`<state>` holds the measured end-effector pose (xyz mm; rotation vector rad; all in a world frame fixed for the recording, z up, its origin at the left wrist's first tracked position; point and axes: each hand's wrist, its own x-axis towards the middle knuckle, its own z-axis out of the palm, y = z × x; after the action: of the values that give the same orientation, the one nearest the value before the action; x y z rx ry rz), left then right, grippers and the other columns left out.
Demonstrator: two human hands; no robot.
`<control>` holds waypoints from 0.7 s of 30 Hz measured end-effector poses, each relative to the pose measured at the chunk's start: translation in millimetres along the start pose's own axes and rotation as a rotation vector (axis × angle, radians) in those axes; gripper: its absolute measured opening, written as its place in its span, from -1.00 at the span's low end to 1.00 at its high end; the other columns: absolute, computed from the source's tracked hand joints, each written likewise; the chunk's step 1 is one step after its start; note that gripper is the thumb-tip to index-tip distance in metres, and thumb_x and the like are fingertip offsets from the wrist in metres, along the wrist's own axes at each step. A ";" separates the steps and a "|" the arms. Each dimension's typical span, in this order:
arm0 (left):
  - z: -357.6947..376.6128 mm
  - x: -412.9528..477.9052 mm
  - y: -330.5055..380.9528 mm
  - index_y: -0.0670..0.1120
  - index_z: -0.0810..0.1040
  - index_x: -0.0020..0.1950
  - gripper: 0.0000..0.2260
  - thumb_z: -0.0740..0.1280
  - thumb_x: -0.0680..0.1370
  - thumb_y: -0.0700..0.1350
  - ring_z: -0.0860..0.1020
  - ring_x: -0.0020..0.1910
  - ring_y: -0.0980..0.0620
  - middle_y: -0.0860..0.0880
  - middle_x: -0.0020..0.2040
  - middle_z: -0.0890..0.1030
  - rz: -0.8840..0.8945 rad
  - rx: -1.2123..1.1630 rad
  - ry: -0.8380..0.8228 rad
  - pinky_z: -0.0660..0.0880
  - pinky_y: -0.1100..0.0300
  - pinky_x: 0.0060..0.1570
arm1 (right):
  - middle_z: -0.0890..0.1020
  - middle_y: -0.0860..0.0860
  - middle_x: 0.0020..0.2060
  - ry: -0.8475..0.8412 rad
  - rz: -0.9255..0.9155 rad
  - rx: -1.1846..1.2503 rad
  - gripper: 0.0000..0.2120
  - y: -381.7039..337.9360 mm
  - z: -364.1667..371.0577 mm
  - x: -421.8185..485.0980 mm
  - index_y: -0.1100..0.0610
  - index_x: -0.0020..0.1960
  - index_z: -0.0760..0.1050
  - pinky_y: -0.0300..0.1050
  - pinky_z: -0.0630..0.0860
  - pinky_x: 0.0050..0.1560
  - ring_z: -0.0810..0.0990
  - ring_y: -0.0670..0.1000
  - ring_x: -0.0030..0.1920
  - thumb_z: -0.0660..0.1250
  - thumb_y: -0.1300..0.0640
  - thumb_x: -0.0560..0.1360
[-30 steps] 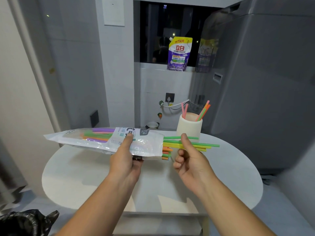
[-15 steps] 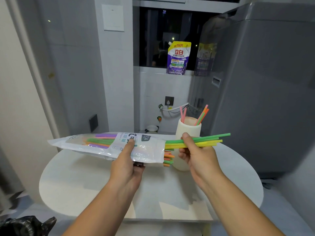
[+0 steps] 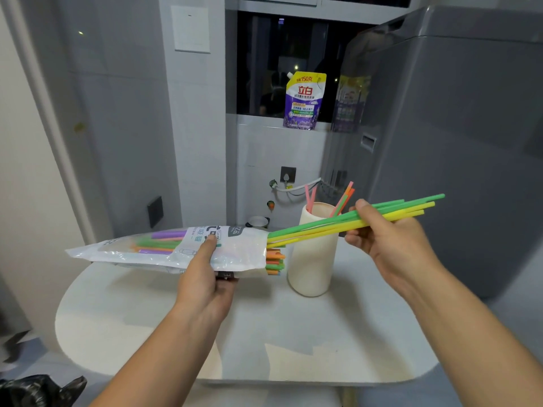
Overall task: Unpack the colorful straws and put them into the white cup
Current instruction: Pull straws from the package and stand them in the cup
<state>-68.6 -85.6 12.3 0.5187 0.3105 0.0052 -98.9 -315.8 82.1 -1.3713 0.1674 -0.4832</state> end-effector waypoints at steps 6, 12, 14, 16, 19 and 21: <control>0.6 6.0 4.9 -0.04 0.55 0.32 -0.72 0.40 0.61 -0.19 0.76 -0.17 0.05 -0.05 0.05 0.77 0.019 -0.020 0.010 0.70 0.09 -0.26 | 0.63 0.09 -0.33 0.030 -0.068 -0.054 -0.82 -23.0 -15.5 8.7 0.26 -0.13 0.60 -0.24 0.59 -0.37 0.59 -0.04 -0.43 0.39 0.15 0.57; 0.7 8.5 6.0 -0.04 0.53 0.38 -0.68 0.39 0.62 -0.18 0.75 -0.11 0.06 -0.03 0.12 0.74 0.023 -0.015 0.019 0.69 0.11 -0.24 | 0.63 0.06 -0.28 0.080 -0.114 -0.047 -0.83 -41.9 -28.3 10.2 0.22 -0.15 0.58 -0.25 0.60 -0.35 0.59 -0.06 -0.42 0.39 0.15 0.57; 0.7 8.3 6.3 -0.04 0.52 0.39 -0.66 0.39 0.62 -0.17 0.73 -0.03 0.04 -0.04 0.15 0.73 0.025 -0.010 0.022 0.68 0.07 -0.13 | 0.63 0.06 -0.27 0.099 -0.148 -0.073 -0.83 -50.1 -31.2 12.8 0.22 -0.15 0.57 -0.25 0.60 -0.34 0.60 -0.06 -0.43 0.39 0.14 0.57; 1.3 8.3 7.0 -0.04 0.52 0.40 -0.66 0.39 0.62 -0.17 0.73 -0.01 0.04 -0.03 0.16 0.73 0.033 -0.008 0.024 0.67 0.06 -0.05 | 0.62 0.06 -0.27 0.100 -0.174 -0.116 -0.83 -56.3 -34.6 15.2 0.21 -0.16 0.57 -0.24 0.61 -0.33 0.59 -0.06 -0.43 0.39 0.14 0.57; 1.7 9.7 8.8 -0.04 0.54 0.37 -0.68 0.40 0.61 -0.18 0.74 -0.07 0.06 -0.02 0.12 0.74 0.038 -0.006 0.031 0.67 0.06 -0.06 | 0.62 0.06 -0.27 0.114 -0.195 -0.147 -0.82 -64.8 -41.6 18.1 0.21 -0.16 0.58 -0.23 0.61 -0.32 0.59 -0.06 -0.43 0.40 0.14 0.57; 1.2 11.5 9.3 -0.03 0.54 0.37 -0.68 0.40 0.61 -0.18 0.74 -0.09 0.06 -0.02 0.11 0.74 0.036 -0.014 0.039 0.70 0.08 -0.13 | 0.62 0.06 -0.26 0.132 -0.207 -0.156 -0.82 -70.8 -46.5 19.1 0.20 -0.16 0.57 -0.23 0.61 -0.31 0.59 -0.06 -0.42 0.40 0.13 0.56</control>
<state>-56.6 -77.2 14.5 0.5109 0.3393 0.0525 -116.5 -374.1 144.0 -1.5182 0.1740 -0.7472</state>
